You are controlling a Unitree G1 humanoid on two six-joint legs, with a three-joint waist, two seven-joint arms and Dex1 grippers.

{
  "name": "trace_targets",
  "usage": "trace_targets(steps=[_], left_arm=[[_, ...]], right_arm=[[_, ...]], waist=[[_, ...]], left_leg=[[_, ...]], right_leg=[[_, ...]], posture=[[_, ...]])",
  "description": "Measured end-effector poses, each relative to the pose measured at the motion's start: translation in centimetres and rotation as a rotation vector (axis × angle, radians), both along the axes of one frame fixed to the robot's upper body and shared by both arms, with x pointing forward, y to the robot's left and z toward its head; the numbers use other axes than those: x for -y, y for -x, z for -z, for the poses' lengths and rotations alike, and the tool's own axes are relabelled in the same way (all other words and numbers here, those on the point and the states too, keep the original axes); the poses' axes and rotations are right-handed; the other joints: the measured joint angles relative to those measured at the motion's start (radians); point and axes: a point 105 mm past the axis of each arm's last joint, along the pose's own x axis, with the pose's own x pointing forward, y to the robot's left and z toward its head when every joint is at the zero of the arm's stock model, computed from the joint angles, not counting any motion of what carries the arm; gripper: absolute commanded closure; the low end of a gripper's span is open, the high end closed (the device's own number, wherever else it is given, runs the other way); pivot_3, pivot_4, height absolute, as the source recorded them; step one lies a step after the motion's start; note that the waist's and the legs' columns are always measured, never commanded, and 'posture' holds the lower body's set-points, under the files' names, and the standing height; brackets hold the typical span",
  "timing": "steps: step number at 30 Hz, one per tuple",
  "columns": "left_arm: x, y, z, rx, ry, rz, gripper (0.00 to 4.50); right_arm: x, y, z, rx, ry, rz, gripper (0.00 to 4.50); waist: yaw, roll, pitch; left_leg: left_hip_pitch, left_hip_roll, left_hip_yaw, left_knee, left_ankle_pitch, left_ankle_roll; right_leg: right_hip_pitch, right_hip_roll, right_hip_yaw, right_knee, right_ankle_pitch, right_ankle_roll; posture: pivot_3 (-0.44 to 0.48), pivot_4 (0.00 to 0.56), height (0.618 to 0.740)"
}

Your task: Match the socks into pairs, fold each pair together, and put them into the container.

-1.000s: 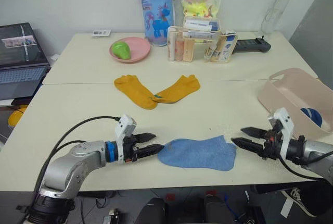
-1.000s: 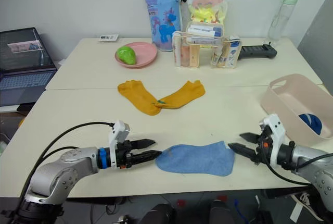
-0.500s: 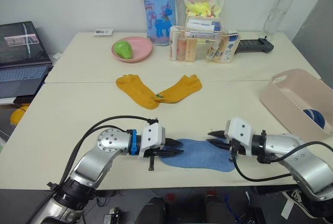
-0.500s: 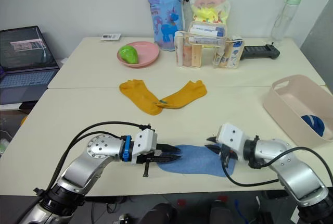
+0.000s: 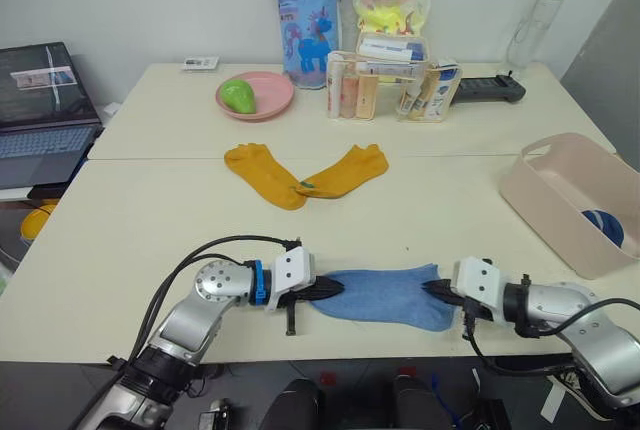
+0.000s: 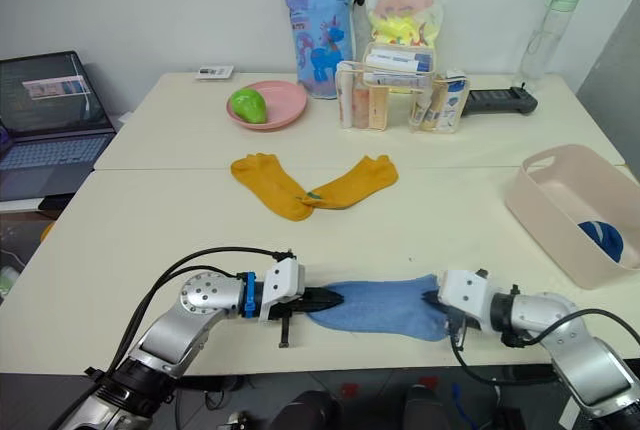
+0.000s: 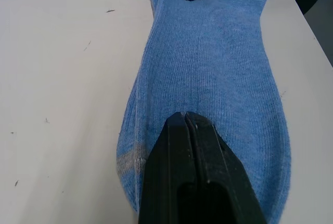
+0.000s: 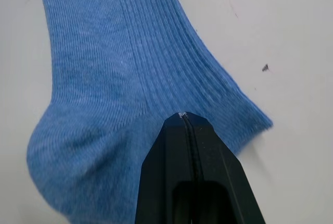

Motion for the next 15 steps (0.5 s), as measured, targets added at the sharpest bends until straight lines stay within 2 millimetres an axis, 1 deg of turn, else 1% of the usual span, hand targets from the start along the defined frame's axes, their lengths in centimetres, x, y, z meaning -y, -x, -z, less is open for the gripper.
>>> trace_targets(steps=[5, 8, 10, 12, 13, 14, 15], left_arm=[[-0.1, 0.1, 0.0, 0.001, -0.001, 0.005, 4.49], [-0.2, 0.1, -0.1, -0.008, 0.000, 0.006, 4.49], [-0.3, 0.0, -0.5, -0.015, 0.010, -0.010, 4.49], [-0.4, -0.3, -1.4, 0.004, 0.029, -0.033, 4.49], [-0.5, -0.4, -2.1, 0.010, 0.053, -0.048, 4.49], [-0.7, -0.7, -3.1, 0.016, 0.086, -0.074, 4.50], [-1.0, -0.9, -3.9, 0.022, 0.110, -0.099, 4.32]], right_arm=[[1.5, 0.5, -0.2, -0.021, -0.006, 0.045, 4.47], [2.0, 0.6, -0.6, -0.045, -0.036, 0.082, 4.47], [1.9, 0.5, -1.5, -0.058, -0.101, 0.124, 4.47], [1.5, 0.2, -3.3, -0.036, -0.188, 0.164, 4.47], [1.5, -0.1, -4.2, -0.025, -0.244, 0.203, 4.47], [1.5, -0.3, -5.0, -0.015, -0.287, 0.237, 4.11], [1.6, -0.3, -5.5, -0.013, -0.307, 0.263, 3.90]], waist=[[0.000, 0.000, 0.000], [0.000, 0.000, 0.000], [0.000, 0.000, 0.000], [0.000, 0.000, 0.000], [0.000, -0.001, 0.001], [0.000, -0.001, 0.001], [0.000, -0.001, 0.001]], left_leg=[[0.000, 0.000, 0.000, 0.000, 0.000, 0.000], [0.000, 0.000, 0.000, 0.000, 0.000, 0.000], [-0.001, 0.000, 0.000, 0.000, 0.000, 0.000], [-0.001, 0.001, 0.000, 0.000, 0.000, 0.000], [-0.001, 0.001, 0.000, 0.000, 0.000, 0.000], [-0.001, 0.001, -0.001, 0.000, 0.000, 0.000], [-0.001, 0.001, -0.001, 0.000, 0.000, 0.000]], right_leg=[[0.000, 0.000, 0.000, 0.000, 0.000, 0.000], [0.000, 0.000, 0.000, 0.000, 0.000, 0.000], [-0.001, 0.000, 0.000, 0.000, 0.000, 0.000], [-0.001, 0.000, 0.000, 0.000, 0.000, 0.000], [-0.001, 0.000, 0.000, 0.000, 0.000, 0.000], [-0.001, 0.000, 0.000, 0.000, 0.000, 0.000], [-0.001, 0.000, 0.000, 0.000, 0.000, 0.000]], posture=[[0.000, 0.150, 0.740], [0.000, 0.150, 0.740], [0.000, 0.150, 0.740], [0.000, 0.150, 0.740], [0.000, 0.150, 0.740], [0.000, 0.150, 0.740], [0.000, 0.150, 0.740]])
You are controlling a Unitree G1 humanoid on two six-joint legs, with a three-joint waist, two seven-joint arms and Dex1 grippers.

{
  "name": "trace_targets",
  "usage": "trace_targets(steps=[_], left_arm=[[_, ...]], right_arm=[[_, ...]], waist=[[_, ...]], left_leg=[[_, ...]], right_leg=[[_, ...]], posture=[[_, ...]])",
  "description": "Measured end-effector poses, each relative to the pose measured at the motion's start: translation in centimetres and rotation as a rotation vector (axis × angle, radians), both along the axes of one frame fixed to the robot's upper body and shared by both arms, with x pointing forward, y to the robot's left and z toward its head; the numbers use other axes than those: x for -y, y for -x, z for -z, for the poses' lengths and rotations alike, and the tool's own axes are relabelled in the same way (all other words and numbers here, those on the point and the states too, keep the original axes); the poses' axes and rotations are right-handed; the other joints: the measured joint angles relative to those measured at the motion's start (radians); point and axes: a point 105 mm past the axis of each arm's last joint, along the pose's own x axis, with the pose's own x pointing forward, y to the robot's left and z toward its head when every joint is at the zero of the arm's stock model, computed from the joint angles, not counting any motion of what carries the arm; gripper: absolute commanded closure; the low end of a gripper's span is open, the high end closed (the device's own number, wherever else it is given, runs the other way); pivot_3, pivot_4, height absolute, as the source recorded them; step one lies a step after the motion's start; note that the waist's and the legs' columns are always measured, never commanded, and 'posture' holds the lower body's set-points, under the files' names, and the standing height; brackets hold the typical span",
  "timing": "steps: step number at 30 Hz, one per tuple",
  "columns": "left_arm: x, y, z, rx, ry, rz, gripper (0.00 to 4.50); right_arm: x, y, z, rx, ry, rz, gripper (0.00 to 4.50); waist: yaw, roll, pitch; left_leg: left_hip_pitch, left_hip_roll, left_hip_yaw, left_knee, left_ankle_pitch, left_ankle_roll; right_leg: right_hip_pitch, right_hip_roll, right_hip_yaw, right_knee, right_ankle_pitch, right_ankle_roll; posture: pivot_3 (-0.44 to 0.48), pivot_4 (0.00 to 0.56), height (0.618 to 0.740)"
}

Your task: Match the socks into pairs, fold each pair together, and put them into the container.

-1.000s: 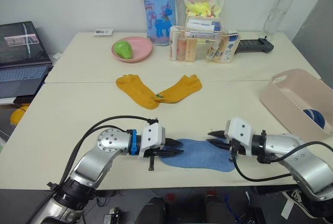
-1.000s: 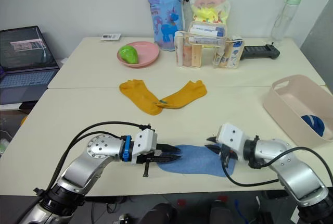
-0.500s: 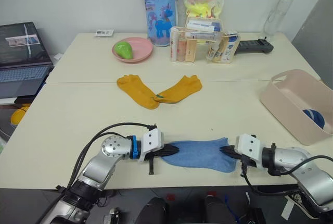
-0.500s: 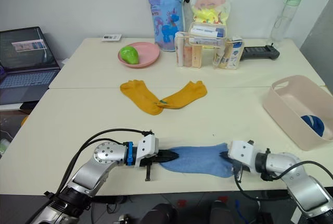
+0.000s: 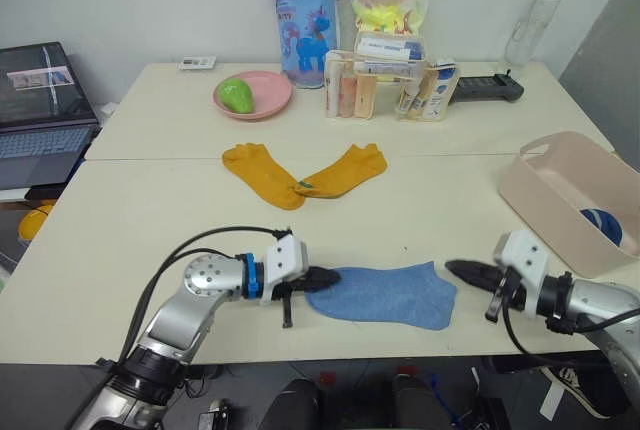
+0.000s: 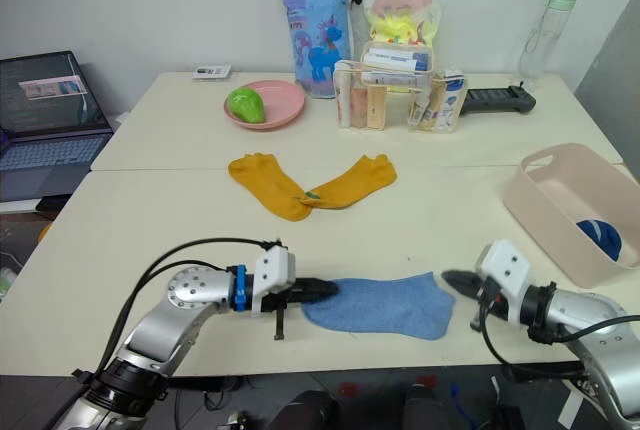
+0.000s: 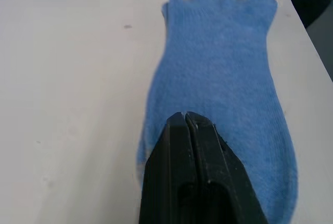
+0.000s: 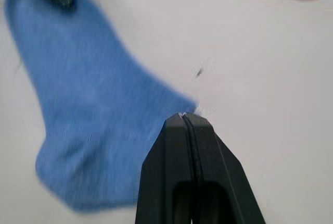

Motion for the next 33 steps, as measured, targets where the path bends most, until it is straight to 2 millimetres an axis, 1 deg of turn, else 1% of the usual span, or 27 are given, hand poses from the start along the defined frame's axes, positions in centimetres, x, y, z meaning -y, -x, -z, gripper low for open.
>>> trace_targets(steps=[2, 4, 6, 7, 9, 11, 14, 18, 21, 23, 24, 28, 31, 33], left_arm=[[-1.4, -0.6, -1.6, -0.009, 0.071, -0.100, 3.89], [-3.4, -1.4, -1.8, -0.035, 0.119, -0.229, 3.27], [-5.6, -2.3, -0.6, -0.066, 0.137, -0.365, 2.62], [-6.2, -2.5, -0.1, -0.078, 0.137, -0.400, 2.34], [-7.1, -2.7, 0.9, -0.092, 0.133, -0.458, 1.70], [-7.3, -2.8, 1.0, -0.092, 0.141, -0.480, 1.12], [-7.5, -2.7, 1.2, -0.064, 0.136, -0.496, 0.05], [-7.5, -2.5, 1.3, -0.038, 0.120, -0.488, 0.02], [-7.2, -2.8, 0.8, -0.011, 0.118, -0.472, 0.02], [-6.9, -3.0, 0.3, 0.016, 0.113, -0.456, 0.02], [-6.7, -3.1, 0.1, 0.026, 0.114, -0.445, 0.02], [-6.0, -2.8, 0.3, 0.018, 0.108, -0.407, 0.02], [-5.7, -2.7, 0.4, 0.015, 0.107, -0.397, 0.00], [-5.7, -2.7, 0.5, 0.013, 0.105, -0.397, 0.00]], right_arm=[[0.8, 0.1, -0.2, -0.014, -0.017, 0.058, 3.19], [1.7, 0.3, 0.7, -0.053, -0.020, 0.113, 2.47], [2.2, 0.3, 1.4, -0.078, -0.027, 0.150, 1.72], [2.4, 0.2, 1.5, -0.082, -0.031, 0.160, 1.42], [2.7, 0.1, 1.8, -0.088, -0.029, 0.180, 0.71], [2.9, 0.1, 1.9, -0.087, -0.023, 0.187, 0.05], [3.1, -0.1, 1.8, -0.072, -0.015, 0.207, 0.00], [3.0, -0.2, 1.8, -0.082, -0.018, 0.203, 0.00], [2.2, 0.3, 2.1, -0.115, -0.014, 0.171, 0.00], [1.5, 0.9, 2.7, -0.148, 0.013, 0.134, 0.00], [1.3, 1.1, 3.4, -0.167, 0.027, 0.130, 0.00], [0.1, 1.9, 5.3, -0.234, 0.005, 0.125, 0.00], [-0.3, 2.0, 5.3, -0.233, 0.012, 0.113, 0.59], [-0.4, 2.1, 5.4, -0.236, 0.013, 0.110, 1.25]], waist=[[0.000, 0.000, 0.000], [0.000, 0.000, 0.000], [0.000, 0.000, 0.000], [0.000, 0.000, 0.000], [0.000, 0.000, 0.000], [0.002, 0.000, 0.000], [0.000, 0.000, 0.000], [0.001, 0.000, 0.000], [0.001, 0.000, 0.000], [0.001, 0.000, 0.000], [0.000, 0.000, 0.000], [0.000, 0.000, 0.000], [0.000, 0.000, 0.000], [0.000, 0.000, 0.000]], left_leg=[[0.000, 0.000, 0.000, 0.000, 0.000, 0.000], [0.000, 0.000, 0.000, 0.000, 0.000, 0.000], [0.001, 0.000, 0.001, 0.000, 0.000, 0.000], [0.001, 0.000, 0.000, 0.000, 0.000, 0.000], [0.001, 0.000, 0.001, 0.000, 0.000, 0.000], [0.000, -0.001, 0.000, 0.000, 0.000, 0.000], [0.000, 0.000, 0.001, 0.000, 0.000, 0.000], [0.000, 0.000, 0.000, 0.000, 0.000, 0.000], [0.000, 0.000, 0.000, 0.000, 0.000, 0.000], [0.000, 0.000, 0.000, 0.000, 0.000, 0.000], [0.000, 0.000, 0.000, 0.000, 0.000, 0.000], [0.000, 0.000, 0.001, 0.000, 0.000, 0.000], [0.001, 0.000, 0.000, 0.000, 0.000, 0.000], [0.001, 0.000, 0.000, 0.000, 0.000, 0.000]], right_leg=[[0.000, 0.000, 0.000, 0.000, 0.000, 0.000], [0.000, 0.000, 0.000, 0.000, 0.000, 0.000], [0.000, 0.000, 0.000, 0.000, 0.000, 0.000], [0.000, 0.000, 0.000, 0.000, 0.000, 0.000], [0.000, 0.000, 0.000, 0.000, 0.000, 0.000], [0.000, 0.000, 0.000, 0.000, 0.000, 0.000], [0.000, 0.000, 0.000, 0.000, 0.000, 0.000], [0.000, 0.000, 0.000, 0.000, 0.000, 0.000], [0.000, 0.000, 0.000, 0.000, 0.000, 0.000], [0.000, 0.000, 0.000, 0.000, 0.000, 0.000], [0.000, 0.000, 0.000, 0.000, 0.000, 0.000], [0.000, 0.000, 0.000, 0.000, 0.000, 0.000], [0.000, 0.000, 0.000, 0.000, 0.000, 0.000], [0.000, 0.000, 0.000, 0.000, 0.000, 0.000]], posture=[[0.000, 0.150, 0.740], [0.000, 0.150, 0.740], [0.000, 0.150, 0.740], [0.000, 0.150, 0.740], [0.000, 0.150, 0.740], [0.000, 0.150, 0.740], [0.000, 0.150, 0.740], [0.000, 0.150, 0.740], [0.000, 0.150, 0.740], [0.000, 0.150, 0.740], [0.000, 0.150, 0.740], [0.000, 0.150, 0.740], [0.000, 0.150, 0.740], [0.000, 0.150, 0.740]])
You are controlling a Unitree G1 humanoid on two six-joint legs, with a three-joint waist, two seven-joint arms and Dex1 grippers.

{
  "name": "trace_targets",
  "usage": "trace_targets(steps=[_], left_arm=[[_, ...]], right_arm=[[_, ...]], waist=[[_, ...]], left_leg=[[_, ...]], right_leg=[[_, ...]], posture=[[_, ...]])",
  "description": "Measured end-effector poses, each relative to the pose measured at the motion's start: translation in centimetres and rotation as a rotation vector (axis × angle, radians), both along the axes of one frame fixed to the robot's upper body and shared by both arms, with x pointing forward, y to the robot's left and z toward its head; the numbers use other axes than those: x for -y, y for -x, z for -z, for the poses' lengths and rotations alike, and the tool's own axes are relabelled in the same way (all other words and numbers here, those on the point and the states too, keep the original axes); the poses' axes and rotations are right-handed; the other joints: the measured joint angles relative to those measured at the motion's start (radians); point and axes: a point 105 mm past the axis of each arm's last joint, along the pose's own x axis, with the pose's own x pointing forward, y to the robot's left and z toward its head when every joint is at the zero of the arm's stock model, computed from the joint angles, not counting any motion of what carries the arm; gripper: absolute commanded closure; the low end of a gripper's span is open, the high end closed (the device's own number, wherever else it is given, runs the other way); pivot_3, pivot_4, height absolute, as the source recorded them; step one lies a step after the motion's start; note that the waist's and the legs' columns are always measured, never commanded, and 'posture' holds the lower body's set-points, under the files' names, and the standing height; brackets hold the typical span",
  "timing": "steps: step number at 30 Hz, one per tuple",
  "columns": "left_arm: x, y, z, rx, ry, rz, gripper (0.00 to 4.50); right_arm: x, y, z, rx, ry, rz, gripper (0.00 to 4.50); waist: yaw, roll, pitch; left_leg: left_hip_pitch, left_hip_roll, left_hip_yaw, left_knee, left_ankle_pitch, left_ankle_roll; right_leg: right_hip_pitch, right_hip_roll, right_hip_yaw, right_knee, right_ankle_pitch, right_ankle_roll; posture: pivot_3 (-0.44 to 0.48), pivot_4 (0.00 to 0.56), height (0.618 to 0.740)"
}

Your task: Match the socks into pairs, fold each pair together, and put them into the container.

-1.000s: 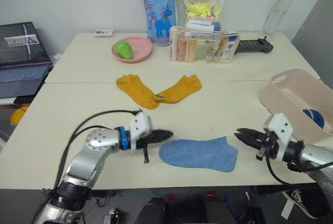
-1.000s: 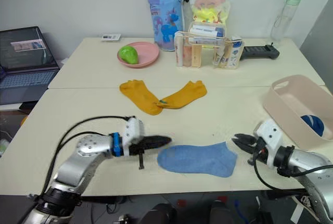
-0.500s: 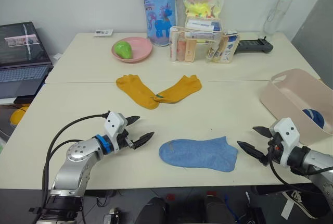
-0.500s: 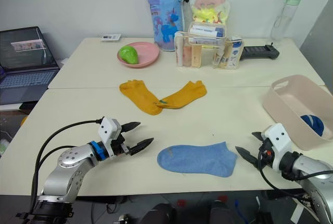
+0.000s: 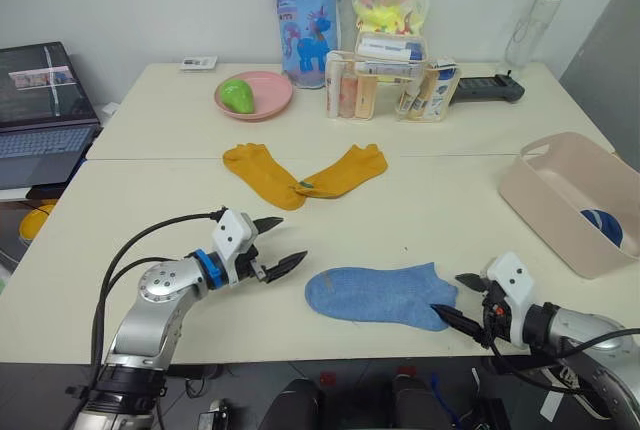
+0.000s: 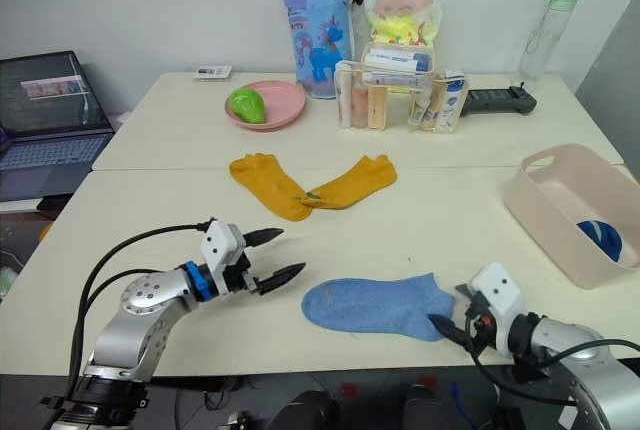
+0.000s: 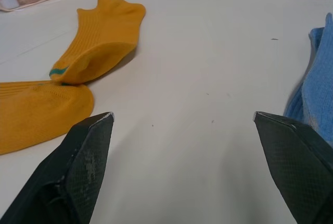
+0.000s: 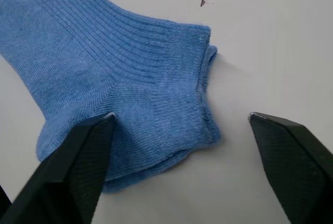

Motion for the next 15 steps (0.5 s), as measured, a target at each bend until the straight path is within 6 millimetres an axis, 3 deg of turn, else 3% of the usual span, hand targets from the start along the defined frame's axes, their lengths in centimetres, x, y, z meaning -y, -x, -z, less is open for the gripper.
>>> trace_targets(steps=[9, 13, 15], left_arm=[[0.1, -0.1, -0.3, 0.036, -0.022, 0.007, 0.00], [1.1, -0.1, -1.1, 0.091, -0.043, 0.060, 0.00], [2.3, 0.4, -1.5, 0.110, -0.046, 0.117, 0.40]], right_arm=[[-0.3, 0.2, 0.2, -0.022, -0.009, -0.031, 4.48], [0.1, -0.3, 0.1, -0.025, -0.022, -0.026, 4.48], [0.6, -0.8, -0.2, -0.021, -0.023, -0.007, 4.50]], waist=[[0.000, 0.000, 0.000], [0.000, 0.000, 0.000], [0.001, 0.000, 0.000]], left_leg=[[0.000, 0.000, 0.000, 0.000, 0.000, 0.000], [0.000, 0.000, 0.000, 0.000, 0.000, 0.000], [0.000, -0.001, 0.000, 0.000, 0.000, 0.000]], right_leg=[[0.000, 0.000, 0.000, 0.000, 0.000, 0.000], [0.000, 0.000, 0.000, 0.000, 0.000, 0.000], [0.000, 0.000, 0.000, 0.000, 0.000, 0.000]], posture=[[0.000, 0.150, 0.740], [0.000, 0.150, 0.740], [0.000, 0.150, 0.740]])
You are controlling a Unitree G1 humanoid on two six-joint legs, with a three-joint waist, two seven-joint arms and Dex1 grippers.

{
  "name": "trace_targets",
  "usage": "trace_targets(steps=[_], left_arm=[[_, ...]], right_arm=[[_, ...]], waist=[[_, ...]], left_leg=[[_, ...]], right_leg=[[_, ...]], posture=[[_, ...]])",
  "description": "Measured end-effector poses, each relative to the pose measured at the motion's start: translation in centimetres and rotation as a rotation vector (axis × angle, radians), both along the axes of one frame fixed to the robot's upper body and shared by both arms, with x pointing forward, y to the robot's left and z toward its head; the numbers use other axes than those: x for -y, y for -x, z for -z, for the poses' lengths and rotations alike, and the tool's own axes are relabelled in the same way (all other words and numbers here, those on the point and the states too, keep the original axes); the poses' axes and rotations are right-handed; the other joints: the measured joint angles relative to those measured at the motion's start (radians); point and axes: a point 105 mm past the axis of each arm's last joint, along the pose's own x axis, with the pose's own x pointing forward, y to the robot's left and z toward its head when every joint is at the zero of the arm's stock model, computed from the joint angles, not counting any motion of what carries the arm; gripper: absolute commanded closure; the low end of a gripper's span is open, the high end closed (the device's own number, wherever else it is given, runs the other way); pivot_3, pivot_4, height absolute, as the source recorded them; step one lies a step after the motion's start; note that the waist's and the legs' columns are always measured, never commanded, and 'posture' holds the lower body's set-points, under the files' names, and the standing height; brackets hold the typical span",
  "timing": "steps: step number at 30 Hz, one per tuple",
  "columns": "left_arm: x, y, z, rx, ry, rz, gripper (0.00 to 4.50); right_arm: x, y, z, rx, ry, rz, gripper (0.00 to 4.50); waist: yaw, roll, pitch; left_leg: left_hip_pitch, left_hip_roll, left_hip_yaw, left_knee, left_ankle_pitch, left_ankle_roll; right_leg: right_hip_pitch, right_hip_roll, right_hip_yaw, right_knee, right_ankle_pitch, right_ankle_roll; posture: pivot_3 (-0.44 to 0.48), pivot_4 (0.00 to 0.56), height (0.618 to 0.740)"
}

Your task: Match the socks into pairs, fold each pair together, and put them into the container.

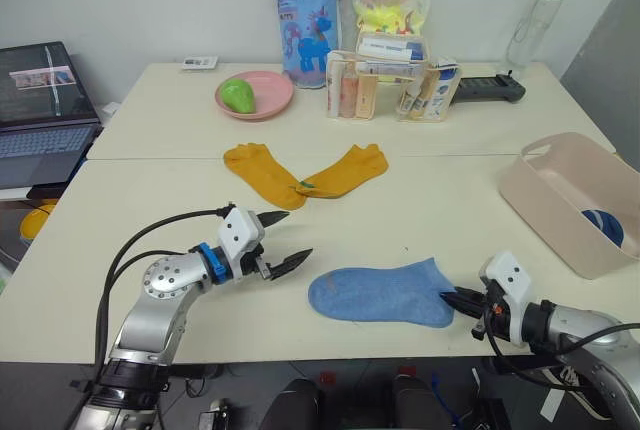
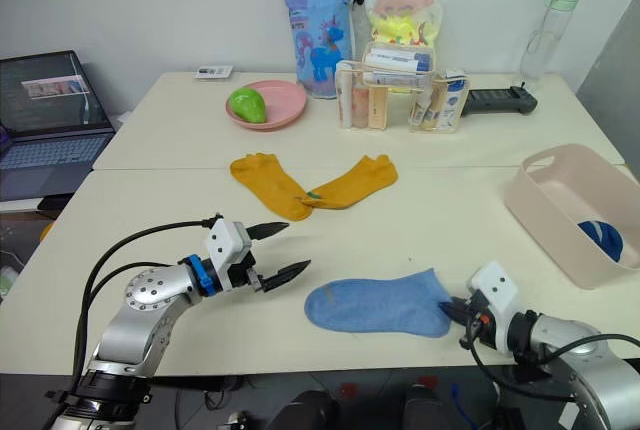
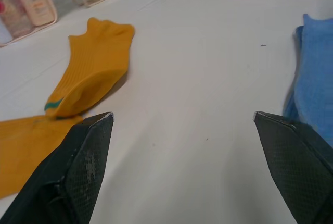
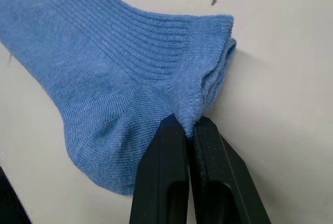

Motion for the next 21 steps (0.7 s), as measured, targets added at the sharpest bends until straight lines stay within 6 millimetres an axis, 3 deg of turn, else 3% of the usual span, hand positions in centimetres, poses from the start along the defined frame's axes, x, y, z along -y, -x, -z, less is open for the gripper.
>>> trace_targets(steps=[5, 9, 13, 21], left_arm=[[4.3, 2.2, -0.7, -0.030, 0.015, 0.237, 1.90], [6.2, 2.7, -0.8, -0.128, 0.060, 0.329, 3.21], [8.5, 3.5, 0.7, -0.249, 0.044, 0.455, 4.48], [10.6, 2.7, 4.4, -0.267, -0.107, 0.496, 4.48]], right_arm=[[0.6, -0.9, -1.0, -0.002, -0.005, 0.008, 4.50], [0.5, -0.9, -1.0, -0.028, -0.017, 0.010, 4.50], [0.3, -0.7, -1.0, -0.047, -0.031, 0.005, 4.50], [0.0, -0.2, -1.1, -0.058, -0.033, -0.003, 4.50]], waist=[[-0.001, 0.000, 0.000], [0.000, 0.000, 0.000], [-0.001, 0.000, 0.000], [0.000, 0.000, 0.000]], left_leg=[[0.000, 0.000, 0.000, 0.000, 0.000, 0.000], [0.000, 0.000, 0.000, 0.000, 0.000, 0.000], [0.000, 0.000, 0.000, 0.000, 0.000, 0.000], [0.000, 0.000, 0.000, 0.001, 0.000, 0.000]], right_leg=[[0.000, 0.000, 0.000, 0.000, 0.000, 0.000], [0.000, 0.000, 0.000, 0.000, 0.000, 0.000], [0.000, 0.000, 0.000, 0.000, 0.000, 0.000], [0.000, 0.001, 0.000, 0.000, 0.000, 0.000]], posture=[[0.000, 0.150, 0.740], [0.000, 0.150, 0.740], [0.000, 0.150, 0.740], [0.000, 0.150, 0.740]])
